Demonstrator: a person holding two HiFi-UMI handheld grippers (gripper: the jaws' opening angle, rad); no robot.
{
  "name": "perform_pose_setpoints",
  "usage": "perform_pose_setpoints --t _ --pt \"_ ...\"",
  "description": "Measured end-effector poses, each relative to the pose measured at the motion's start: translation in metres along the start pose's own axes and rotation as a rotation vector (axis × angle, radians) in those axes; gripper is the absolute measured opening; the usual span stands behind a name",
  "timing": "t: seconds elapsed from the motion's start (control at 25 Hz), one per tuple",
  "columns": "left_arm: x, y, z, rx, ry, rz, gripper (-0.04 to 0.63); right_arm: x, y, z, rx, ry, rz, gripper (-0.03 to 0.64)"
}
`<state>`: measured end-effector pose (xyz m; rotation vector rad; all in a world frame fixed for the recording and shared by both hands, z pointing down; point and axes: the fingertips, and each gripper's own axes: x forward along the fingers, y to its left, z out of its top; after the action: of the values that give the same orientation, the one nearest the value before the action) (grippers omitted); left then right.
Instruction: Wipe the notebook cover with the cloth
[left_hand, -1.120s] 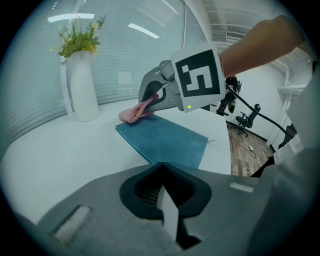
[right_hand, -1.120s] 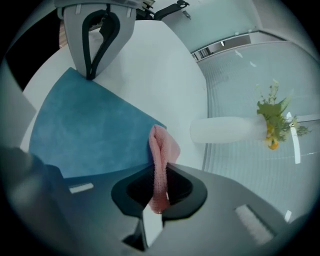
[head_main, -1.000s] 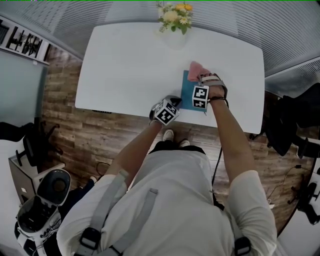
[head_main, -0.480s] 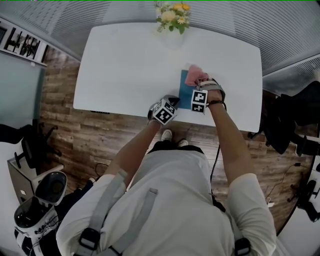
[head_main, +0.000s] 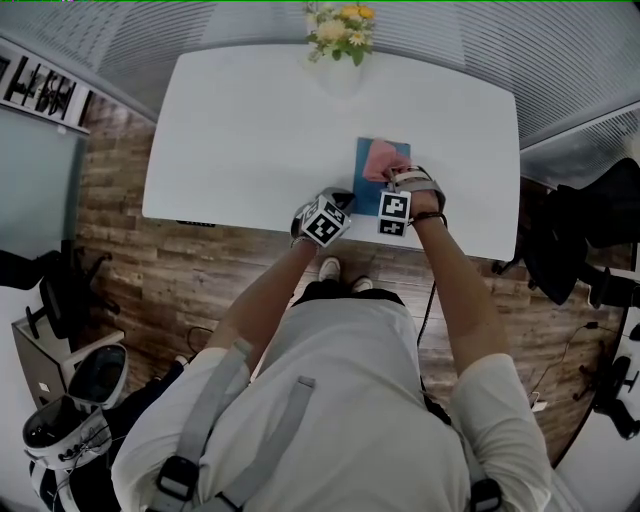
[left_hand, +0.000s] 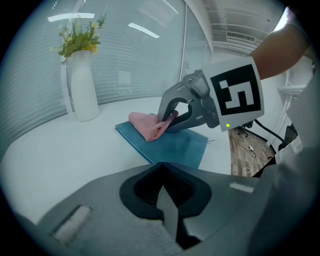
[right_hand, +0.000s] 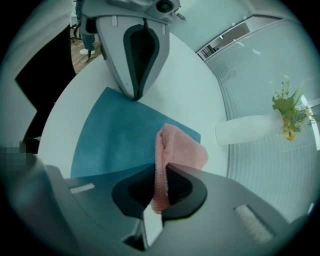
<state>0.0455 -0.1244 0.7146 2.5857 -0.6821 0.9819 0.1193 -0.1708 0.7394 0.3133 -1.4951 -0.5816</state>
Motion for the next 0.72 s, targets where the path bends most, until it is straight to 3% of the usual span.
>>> perform_pose_setpoints --t 0.72 --pt "0.001 0.002 -0.003 -0.003 0.007 0.008 0.003 -0.025 0.036 0.017 0.014 -0.053 0.002 0.003"
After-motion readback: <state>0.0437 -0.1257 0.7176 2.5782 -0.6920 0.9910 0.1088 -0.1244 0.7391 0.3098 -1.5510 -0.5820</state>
